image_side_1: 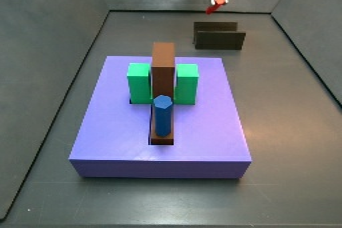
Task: Pick up the red object. Move up. Place the red object on the fixture. Regrasp the red object. Move to above the board. Insert the red object.
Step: Place the red object on the fixture.
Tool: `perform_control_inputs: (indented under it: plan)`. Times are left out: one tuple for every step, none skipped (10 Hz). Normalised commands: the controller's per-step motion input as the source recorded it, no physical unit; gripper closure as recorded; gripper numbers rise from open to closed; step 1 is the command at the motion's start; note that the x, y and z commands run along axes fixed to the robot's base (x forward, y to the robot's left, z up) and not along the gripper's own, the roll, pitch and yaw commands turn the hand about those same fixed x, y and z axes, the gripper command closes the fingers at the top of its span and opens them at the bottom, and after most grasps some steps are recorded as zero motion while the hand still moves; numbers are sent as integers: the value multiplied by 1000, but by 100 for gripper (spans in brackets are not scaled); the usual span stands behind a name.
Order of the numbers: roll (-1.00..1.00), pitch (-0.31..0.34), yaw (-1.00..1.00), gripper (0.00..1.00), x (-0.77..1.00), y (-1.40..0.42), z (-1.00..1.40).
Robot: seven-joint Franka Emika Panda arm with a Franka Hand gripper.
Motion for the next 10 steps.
perform_control_inputs:
  plan:
    - [-346, -234, 0, 100, 249, 0, -420]
    - [-371, -414, -186, 100, 237, 0, -560]
    - [-317, -354, -191, 100, 157, 0, -443]
    - [-354, -271, -137, 100, 89, 0, -334]
    - [-286, -194, -77, 100, 23, 0, -266]
    - [-189, -74, 0, 100, 0, 0, -154]
    - [-94, -37, 0, 100, 0, 0, -143]
    - [0, 0, 0, 100, 43, 0, -197]
    - [0, 0, 0, 100, 74, 0, -197]
    - [0, 0, 0, 100, 63, 0, -126]
